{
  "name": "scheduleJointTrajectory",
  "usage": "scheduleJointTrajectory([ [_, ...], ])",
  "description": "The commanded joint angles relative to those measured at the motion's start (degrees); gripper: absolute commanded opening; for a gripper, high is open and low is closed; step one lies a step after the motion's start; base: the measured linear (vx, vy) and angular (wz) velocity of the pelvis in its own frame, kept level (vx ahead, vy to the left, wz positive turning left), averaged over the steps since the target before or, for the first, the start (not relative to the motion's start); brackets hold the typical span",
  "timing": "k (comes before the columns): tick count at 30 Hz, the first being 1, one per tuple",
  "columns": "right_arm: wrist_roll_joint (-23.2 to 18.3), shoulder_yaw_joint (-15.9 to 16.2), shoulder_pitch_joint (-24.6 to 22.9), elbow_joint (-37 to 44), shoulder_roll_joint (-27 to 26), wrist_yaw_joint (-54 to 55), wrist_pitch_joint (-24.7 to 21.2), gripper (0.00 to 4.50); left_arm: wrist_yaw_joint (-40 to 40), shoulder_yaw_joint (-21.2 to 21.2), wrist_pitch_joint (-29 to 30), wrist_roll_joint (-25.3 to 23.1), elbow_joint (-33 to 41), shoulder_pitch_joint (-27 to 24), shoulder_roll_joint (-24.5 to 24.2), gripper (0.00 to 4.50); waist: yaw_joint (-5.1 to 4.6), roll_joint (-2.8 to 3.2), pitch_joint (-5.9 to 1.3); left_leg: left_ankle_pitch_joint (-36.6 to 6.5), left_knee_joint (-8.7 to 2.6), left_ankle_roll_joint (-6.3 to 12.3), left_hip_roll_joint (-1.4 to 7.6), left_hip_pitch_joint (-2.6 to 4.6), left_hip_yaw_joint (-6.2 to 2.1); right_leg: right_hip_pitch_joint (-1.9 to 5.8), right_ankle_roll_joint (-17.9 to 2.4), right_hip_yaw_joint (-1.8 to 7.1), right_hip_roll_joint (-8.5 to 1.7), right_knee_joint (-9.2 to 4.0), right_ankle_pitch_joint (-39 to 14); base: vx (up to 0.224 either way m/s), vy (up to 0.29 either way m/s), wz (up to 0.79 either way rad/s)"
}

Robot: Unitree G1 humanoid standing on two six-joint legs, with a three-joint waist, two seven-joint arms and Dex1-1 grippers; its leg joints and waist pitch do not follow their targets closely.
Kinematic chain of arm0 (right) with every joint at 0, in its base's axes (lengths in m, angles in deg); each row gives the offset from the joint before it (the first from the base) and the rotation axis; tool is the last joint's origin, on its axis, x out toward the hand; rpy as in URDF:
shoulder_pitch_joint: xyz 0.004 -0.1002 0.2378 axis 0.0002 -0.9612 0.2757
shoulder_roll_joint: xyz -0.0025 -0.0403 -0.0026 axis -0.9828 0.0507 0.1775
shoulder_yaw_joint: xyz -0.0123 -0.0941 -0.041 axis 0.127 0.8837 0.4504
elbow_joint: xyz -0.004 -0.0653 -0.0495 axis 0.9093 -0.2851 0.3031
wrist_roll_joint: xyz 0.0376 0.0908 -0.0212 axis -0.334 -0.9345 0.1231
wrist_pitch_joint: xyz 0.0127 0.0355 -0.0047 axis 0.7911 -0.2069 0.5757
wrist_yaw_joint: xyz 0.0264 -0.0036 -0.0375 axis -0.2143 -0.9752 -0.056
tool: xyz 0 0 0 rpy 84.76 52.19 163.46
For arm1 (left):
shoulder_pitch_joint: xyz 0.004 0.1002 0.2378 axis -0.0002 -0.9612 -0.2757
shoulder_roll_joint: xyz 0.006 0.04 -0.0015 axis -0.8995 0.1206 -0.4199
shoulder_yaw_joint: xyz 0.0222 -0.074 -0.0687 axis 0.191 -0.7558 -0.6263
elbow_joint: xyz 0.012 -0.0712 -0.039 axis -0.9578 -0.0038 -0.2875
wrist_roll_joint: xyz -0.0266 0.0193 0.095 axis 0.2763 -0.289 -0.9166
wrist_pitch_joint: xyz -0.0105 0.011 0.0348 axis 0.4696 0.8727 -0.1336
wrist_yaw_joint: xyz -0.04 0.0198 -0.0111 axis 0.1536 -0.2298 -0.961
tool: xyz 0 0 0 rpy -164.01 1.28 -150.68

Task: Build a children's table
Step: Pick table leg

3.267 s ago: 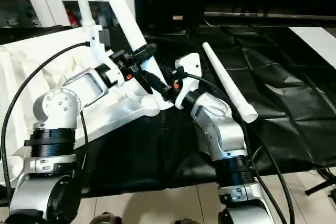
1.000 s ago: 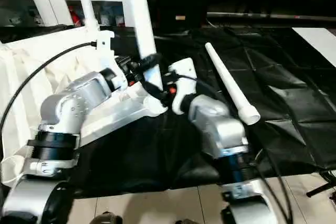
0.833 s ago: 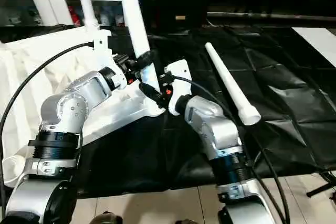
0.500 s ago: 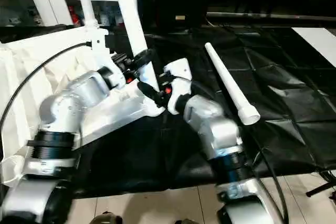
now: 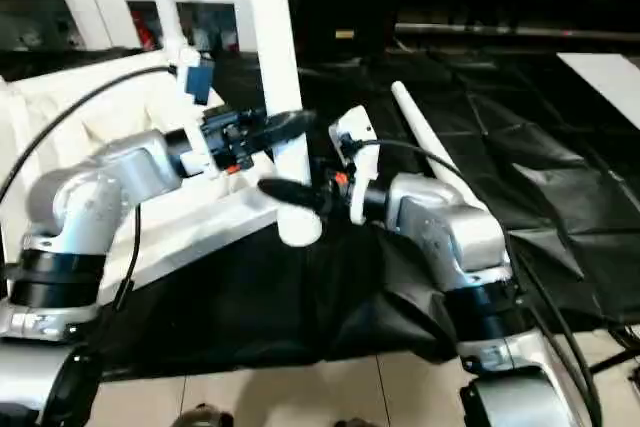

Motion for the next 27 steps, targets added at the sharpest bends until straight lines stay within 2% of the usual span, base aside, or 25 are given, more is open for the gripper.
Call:
scheduleJointTrajectory([
  [1,0.91,-0.13,-0.82,-0.72,1.45,0.52,-1.30,2.80,-2.46,0.51,0.59,2.36,3.26,0.16,-0.53,1.87,0.02,-0.06,-4.77,-11.37,-3.85,-0.65,1.68,1.04,-0.43,3.30,-8.71,2.46,-3.62,-4.47,-18.45,0.000,0.000,0.00],
  [7,0.13,-0.06,-0.48,-0.66,1.60,0.21,-2.42,2.31,-3.03,0.71,0.25,2.08,2.99,-0.17,-1.09,1.87,0.16,-0.03,-4.83,-10.92,-3.86,-0.79,1.70,1.03,-0.45,3.22,-8.40,2.49,-3.58,-4.37,-18.18,0.000,0.000,0.00],
  [9,0.64,-0.06,-0.49,-0.80,1.19,0.85,-1.69,2.16,-2.23,0.69,-0.63,0.93,2.43,-0.10,-0.93,1.87,0.19,-0.09,-4.90,-10.33,-3.85,-0.77,1.72,0.95,-0.46,3.28,-8.54,2.48,-3.57,-4.21,-17.16,0.000,0.000,0.00],
  [14,0.52,-0.87,-0.39,-0.86,-0.22,2.33,-1.23,1.96,5.97,-0.24,-6.32,-4.76,-1.32,1.45,1.54,1.87,0.41,-0.17,-4.98,-9.65,-3.76,-0.71,1.68,0.92,-0.35,3.33,-8.94,2.51,-3.60,-4.20,-15.58,0.000,0.000,0.00],
  [16,0.47,-0.90,-0.36,-0.83,-0.33,2.51,-1.29,1.94,6.11,-1.37,-3.74,-2.60,-2.16,2.10,1.94,2.57,0.38,-0.25,-5.06,-9.48,-3.71,-0.67,1.57,0.83,-0.35,3.44,-8.81,2.45,-3.61,-4.13,-15.47,0.000,0.000,0.00],
  [18,0.53,-0.79,-0.31,-0.87,-0.31,2.79,-1.18,1.94,5.30,-2.74,0.20,0.83,-1.47,2.59,1.82,2.57,0.33,-0.22,-5.02,-9.14,-3.67,-0.64,1.59,0.78,-0.34,3.40,-9.07,2.48,-3.57,-4.01,-15.07,0.000,0.000,0.00],
  [19,0.53,-0.79,-0.31,-0.87,-0.31,2.79,-1.18,1.94,5.30,-2.74,0.20,0.83,-1.47,2.59,1.82,2.64,0.30,-0.21,-5.00,-9.21,-3.67,-0.67,1.51,0.80,-0.38,3.46,-9.06,2.39,-3.58,-4.09,-15.66,0.000,0.000,0.00],
  [20,0.59,-0.72,-0.26,-1.00,-0.26,2.93,-1.00,1.94,5.54,-2.55,-0.48,0.13,-1.43,2.80,1.77,2.93,0.25,-0.24,-5.03,-9.10,-3.63,-0.64,1.51,0.79,-0.36,3.44,-9.08,2.41,-3.58,-4.13,-15.65,0.000,0.000,0.00],
  [24,0.85,-0.74,-0.21,-1.30,-0.32,3.06,-0.75,1.93,6.73,-1.96,-2.87,-1.88,-2.23,3.33,1.92,3.07,0.29,-0.18,-4.94,-9.92,-3.71,-0.45,1.63,0.95,-0.39,3.33,-8.46,2.43,-3.53,-4.37,-16.57,0.000,0.000,0.00],
  [27,1.13,-0.64,-0.17,-1.42,-0.31,3.02,-0.60,1.93,5.90,-1.99,-2.53,-1.21,-2.16,3.61,1.77,3.45,0.33,-0.11,-5.00,-9.61,-3.72,-0.60,1.65,0.91,-0.42,3.37,-8.65,2.41,-3.56,-4.18,-15.82,0.000,0.000,0.00],
])
